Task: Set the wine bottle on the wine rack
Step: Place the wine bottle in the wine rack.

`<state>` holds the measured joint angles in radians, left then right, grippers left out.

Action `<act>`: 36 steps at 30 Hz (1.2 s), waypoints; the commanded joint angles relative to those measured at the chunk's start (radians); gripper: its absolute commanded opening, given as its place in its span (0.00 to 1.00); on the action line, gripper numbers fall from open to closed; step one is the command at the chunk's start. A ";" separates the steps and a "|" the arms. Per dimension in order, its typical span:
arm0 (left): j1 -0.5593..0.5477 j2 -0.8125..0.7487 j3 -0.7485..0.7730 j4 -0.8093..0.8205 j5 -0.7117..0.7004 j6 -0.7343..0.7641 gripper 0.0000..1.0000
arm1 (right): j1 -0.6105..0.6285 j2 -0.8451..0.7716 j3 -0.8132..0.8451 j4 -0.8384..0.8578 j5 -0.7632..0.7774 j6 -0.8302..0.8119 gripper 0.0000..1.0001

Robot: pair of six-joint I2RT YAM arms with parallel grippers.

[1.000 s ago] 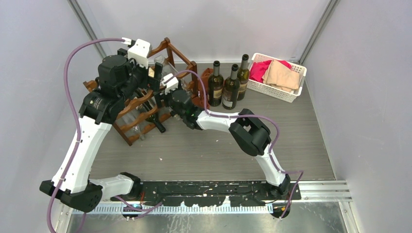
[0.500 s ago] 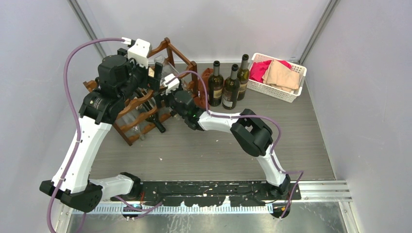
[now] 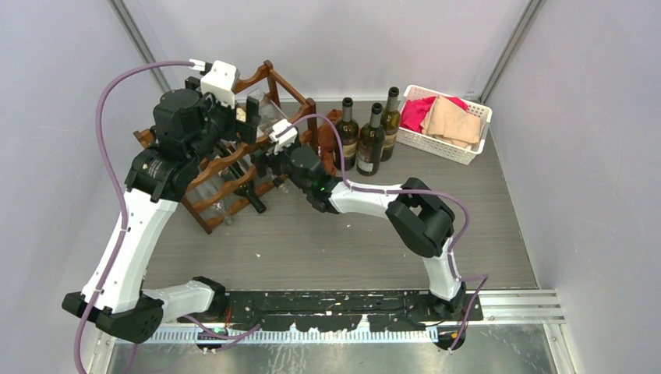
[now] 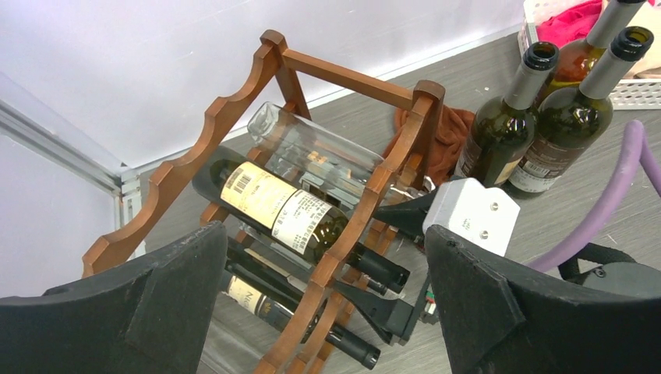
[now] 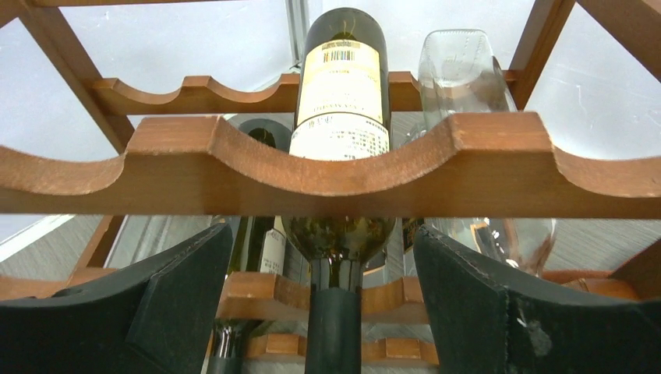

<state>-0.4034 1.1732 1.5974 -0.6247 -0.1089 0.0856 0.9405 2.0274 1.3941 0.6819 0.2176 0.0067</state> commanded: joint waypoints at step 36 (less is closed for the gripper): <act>0.008 -0.206 -0.230 0.193 0.060 -0.214 1.00 | -0.077 -0.667 -0.283 -0.729 -0.512 -0.399 1.00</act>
<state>-0.4034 0.9924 1.4078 -0.5465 -0.0853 -0.0711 0.9016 1.4490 1.0660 0.1383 -0.2287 -0.3180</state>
